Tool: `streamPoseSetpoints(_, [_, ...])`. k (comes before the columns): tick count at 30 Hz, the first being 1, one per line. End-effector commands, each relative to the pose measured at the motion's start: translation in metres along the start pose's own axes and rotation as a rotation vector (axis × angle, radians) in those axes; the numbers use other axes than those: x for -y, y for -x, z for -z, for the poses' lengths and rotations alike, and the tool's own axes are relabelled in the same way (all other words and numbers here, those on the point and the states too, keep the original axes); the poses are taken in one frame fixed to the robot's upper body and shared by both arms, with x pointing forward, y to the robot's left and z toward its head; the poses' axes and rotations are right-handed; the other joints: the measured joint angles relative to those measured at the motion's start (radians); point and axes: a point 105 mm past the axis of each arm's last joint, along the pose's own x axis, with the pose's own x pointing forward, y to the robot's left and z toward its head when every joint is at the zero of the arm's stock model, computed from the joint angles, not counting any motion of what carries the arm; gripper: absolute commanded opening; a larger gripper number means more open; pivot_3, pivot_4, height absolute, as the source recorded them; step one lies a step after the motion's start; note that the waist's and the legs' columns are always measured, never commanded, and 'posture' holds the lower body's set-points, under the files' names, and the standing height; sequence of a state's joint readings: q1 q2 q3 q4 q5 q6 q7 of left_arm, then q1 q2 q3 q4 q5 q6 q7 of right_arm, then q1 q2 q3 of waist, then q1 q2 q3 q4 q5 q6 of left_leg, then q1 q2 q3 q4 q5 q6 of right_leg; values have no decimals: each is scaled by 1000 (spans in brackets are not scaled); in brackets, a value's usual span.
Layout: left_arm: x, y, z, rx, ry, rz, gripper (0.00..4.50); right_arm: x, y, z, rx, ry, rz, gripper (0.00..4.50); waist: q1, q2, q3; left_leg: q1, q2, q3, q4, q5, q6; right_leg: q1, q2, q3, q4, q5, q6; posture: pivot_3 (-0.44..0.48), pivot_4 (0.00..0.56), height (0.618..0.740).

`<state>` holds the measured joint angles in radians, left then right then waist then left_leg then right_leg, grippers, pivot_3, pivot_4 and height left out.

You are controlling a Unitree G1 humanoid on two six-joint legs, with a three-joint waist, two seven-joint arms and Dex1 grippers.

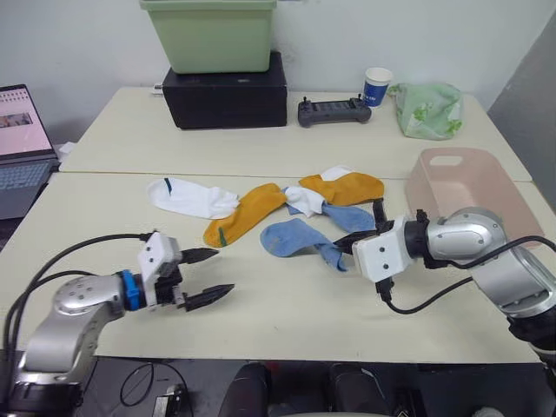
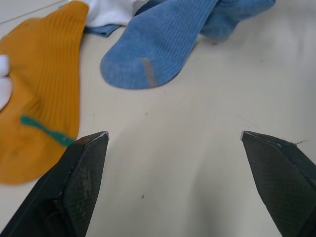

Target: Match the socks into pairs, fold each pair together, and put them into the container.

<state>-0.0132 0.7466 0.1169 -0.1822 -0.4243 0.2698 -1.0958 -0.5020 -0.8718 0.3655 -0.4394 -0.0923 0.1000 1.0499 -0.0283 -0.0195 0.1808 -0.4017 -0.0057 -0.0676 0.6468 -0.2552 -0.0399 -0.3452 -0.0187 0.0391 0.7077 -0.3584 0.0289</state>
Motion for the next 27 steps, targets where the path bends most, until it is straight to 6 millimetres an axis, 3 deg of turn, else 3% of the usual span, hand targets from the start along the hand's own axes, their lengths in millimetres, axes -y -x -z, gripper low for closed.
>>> streamPoseSetpoints(1, [-7,-24,-12,40,-132,-26,4500,-2,4,-9,22,-2,16,18,3,0,0,0,0,0,0,0,0,1,0,0,-1,0,0,0,150,720])
streamPoseSetpoints(9, [-11,-70,-7,24,-273,24,4500,-6,4,-11,20,-63,33,18,-4,-1,1,1,0,-1,0,0,0,2,1,-1,-1,0,0,0,150,720])
streamPoseSetpoints(13, [-16,-85,-9,-4,-335,42,3617,-6,5,-12,17,-79,38,0,-1,-1,1,1,0,-2,1,0,0,2,0,-2,-1,0,0,0,150,720])
streamPoseSetpoints(24, [-18,-92,-9,-18,-400,80,11,-7,11,-5,-20,-103,62,0,-1,-1,1,0,-1,-2,1,0,0,2,0,-2,-2,0,0,0,150,720])
streamPoseSetpoints(27, [-21,-89,-18,6,-377,78,11,-7,14,0,-41,-98,65,0,-1,-1,1,0,-1,-2,1,0,0,3,0,-2,-1,0,0,0,150,720])
